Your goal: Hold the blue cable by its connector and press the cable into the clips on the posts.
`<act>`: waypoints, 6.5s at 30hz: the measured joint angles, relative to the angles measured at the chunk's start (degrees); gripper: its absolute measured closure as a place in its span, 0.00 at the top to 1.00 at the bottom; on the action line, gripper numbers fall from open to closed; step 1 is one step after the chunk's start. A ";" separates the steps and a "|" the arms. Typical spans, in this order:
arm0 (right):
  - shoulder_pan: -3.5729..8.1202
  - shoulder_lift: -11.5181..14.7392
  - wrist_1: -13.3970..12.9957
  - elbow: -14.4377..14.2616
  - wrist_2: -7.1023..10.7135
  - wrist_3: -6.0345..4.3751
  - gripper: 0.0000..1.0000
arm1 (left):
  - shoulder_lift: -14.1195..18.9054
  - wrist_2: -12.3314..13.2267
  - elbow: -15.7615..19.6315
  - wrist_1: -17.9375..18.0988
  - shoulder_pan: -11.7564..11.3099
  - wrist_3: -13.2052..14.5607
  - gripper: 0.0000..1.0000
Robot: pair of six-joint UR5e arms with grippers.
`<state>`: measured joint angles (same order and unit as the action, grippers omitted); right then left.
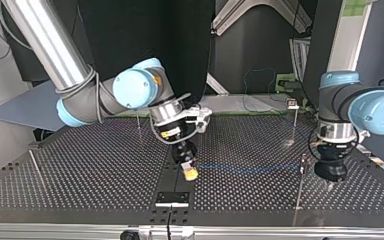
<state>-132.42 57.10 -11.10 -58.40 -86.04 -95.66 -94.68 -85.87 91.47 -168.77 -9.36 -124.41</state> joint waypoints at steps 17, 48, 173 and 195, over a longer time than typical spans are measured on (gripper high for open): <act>0.53 -0.17 0.29 1.05 0.59 -0.33 0.00 | -2.61 0.48 -5.10 -3.81 1.14 -0.08 0.00; -0.23 -0.18 2.01 1.04 0.60 0.07 0.00 | -2.28 -5.20 -4.22 -9.56 1.95 7.47 1.00; -0.27 -0.24 5.90 0.96 -3.83 1.42 0.00 | 17.39 -3.54 14.15 -5.47 7.20 19.38 1.00; -0.33 -0.22 5.97 0.96 -3.83 1.58 0.00 | 16.55 -0.34 12.88 -5.06 8.88 21.00 1.00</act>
<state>-132.76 56.88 -5.12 -57.44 -89.87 -94.08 -78.13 -86.21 104.35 -173.83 -0.48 -103.41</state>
